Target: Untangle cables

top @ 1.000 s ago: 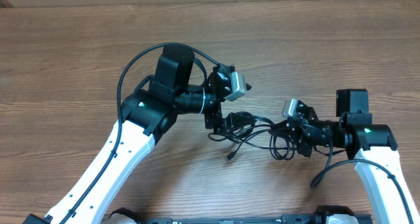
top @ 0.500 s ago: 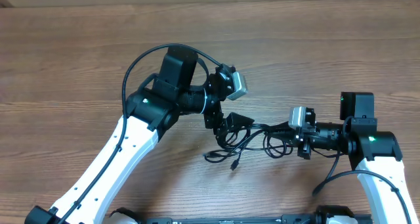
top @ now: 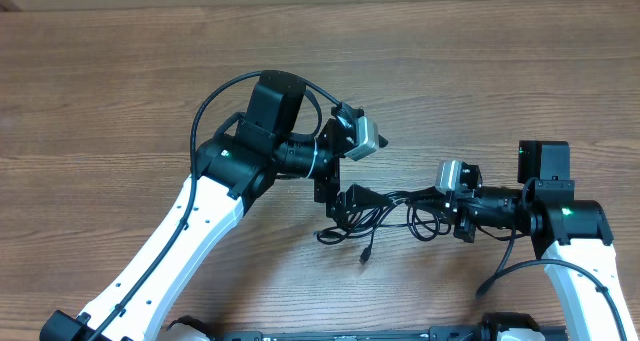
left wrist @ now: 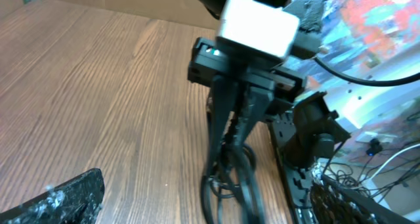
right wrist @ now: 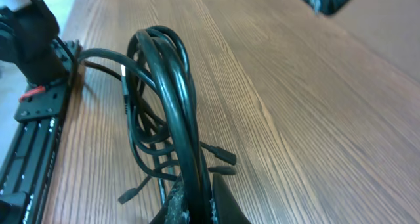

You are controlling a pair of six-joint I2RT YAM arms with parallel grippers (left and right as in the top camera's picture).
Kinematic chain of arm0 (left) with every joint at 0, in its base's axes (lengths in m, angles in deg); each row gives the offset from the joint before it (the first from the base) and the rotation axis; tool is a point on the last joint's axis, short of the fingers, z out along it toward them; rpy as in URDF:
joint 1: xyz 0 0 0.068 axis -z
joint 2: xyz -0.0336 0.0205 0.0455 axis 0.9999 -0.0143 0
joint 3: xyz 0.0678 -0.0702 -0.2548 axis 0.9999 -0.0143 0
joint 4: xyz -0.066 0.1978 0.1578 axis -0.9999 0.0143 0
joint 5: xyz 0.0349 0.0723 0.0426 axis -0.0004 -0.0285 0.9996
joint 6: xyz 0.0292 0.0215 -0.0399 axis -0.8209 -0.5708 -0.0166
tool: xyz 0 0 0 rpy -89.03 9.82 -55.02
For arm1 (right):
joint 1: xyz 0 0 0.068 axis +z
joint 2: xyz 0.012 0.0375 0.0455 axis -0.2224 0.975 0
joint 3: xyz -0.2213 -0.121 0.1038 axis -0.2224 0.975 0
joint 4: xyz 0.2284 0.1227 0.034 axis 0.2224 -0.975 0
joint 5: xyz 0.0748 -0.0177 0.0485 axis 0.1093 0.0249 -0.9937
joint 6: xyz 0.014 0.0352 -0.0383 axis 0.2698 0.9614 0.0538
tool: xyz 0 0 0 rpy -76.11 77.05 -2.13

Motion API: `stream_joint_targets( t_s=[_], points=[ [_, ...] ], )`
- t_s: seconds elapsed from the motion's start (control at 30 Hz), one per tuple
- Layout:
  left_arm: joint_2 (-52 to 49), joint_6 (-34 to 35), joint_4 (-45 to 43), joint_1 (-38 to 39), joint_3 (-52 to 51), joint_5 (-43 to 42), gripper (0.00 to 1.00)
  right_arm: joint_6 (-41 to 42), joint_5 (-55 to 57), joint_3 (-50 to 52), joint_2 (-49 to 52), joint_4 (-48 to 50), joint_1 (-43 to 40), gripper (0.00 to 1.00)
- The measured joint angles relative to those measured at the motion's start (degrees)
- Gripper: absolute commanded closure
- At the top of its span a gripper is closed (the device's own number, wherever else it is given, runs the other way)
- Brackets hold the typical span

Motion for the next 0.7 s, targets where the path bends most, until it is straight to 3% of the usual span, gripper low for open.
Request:
stream_joint_targets(
  t_s=[0.23, 0.7],
  points=[
    [0.0, -0.79, 3.76, 0.0, 0.0, -0.33, 0.01, 0.59, 0.66, 0.0, 0.0, 0.94, 0.0, 0.96],
    [0.0, -1.49, 6.25, 0.0, 0.0, 9.29, 0.15, 0.72, -5.01, 0.0, 0.0, 2.27, 0.0, 0.96]
  ],
)
